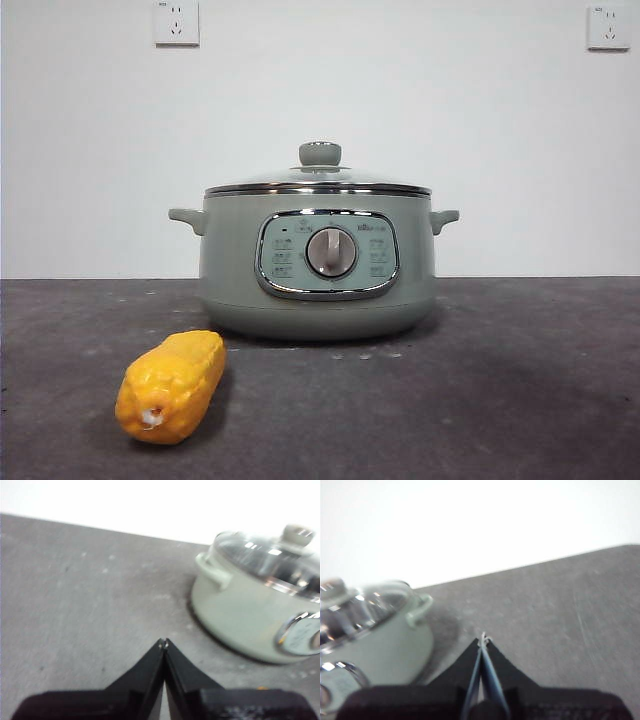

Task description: Pick up the corn,open the lid,put the corn in the pot,close the lid

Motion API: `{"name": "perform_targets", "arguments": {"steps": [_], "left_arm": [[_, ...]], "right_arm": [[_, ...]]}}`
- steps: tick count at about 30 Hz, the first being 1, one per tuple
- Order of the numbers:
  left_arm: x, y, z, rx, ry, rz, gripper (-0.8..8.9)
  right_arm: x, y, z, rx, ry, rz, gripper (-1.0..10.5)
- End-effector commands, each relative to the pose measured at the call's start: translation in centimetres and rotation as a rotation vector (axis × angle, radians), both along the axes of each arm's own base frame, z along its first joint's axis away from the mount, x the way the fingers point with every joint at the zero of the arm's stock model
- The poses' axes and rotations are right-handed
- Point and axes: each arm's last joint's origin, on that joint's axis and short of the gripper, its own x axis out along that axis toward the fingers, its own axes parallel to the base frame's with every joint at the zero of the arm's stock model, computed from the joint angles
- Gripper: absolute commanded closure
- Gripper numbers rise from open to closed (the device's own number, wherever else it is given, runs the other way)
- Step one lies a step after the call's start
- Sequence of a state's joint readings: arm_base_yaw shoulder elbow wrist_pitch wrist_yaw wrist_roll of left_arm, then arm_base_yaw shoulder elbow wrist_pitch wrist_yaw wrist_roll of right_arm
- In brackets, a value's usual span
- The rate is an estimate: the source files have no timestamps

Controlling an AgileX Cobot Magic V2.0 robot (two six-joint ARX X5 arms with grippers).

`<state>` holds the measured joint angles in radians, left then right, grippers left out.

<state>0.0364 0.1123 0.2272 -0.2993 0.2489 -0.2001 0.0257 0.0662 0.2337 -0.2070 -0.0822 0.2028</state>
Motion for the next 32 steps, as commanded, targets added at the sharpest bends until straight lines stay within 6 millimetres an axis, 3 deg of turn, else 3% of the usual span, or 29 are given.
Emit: {"name": "perform_targets", "arguments": {"steps": [1, 10, 16, 25, 31, 32], "left_arm": [[-0.4, -0.1, 2.1, -0.012, -0.020, -0.018, 8.20], [-1.4, -0.3, 8.9, -0.012, -0.005, -0.085, 8.20], [-2.0, -0.4, 12.4, 0.057, 0.076, -0.155, 8.20], [-2.1, -0.6, 15.4, 0.092, 0.152, -0.214, 8.20], [-1.5, -0.7, 15.7, 0.072, 0.163, -0.264, 8.10], [-1.4, -0.7, 15.6, 0.068, 0.169, -0.263, 7.57]], "right_arm": [[-0.2, 0.1, 2.2, 0.019, -0.012, 0.025, 9.6], [0.5, 0.5, 9.6, -0.060, 0.159, 0.169, 9.6], [1.4, 0.8, 13.2, -0.136, 0.323, 0.308, 9.6], [2.1, 1.0, 15.4, -0.188, 0.424, 0.389, 9.6], [2.0, 1.0, 15.3, -0.184, 0.437, 0.392, 9.4], [2.0, 1.0, 15.3, -0.184, 0.439, 0.393, 9.4]]}}
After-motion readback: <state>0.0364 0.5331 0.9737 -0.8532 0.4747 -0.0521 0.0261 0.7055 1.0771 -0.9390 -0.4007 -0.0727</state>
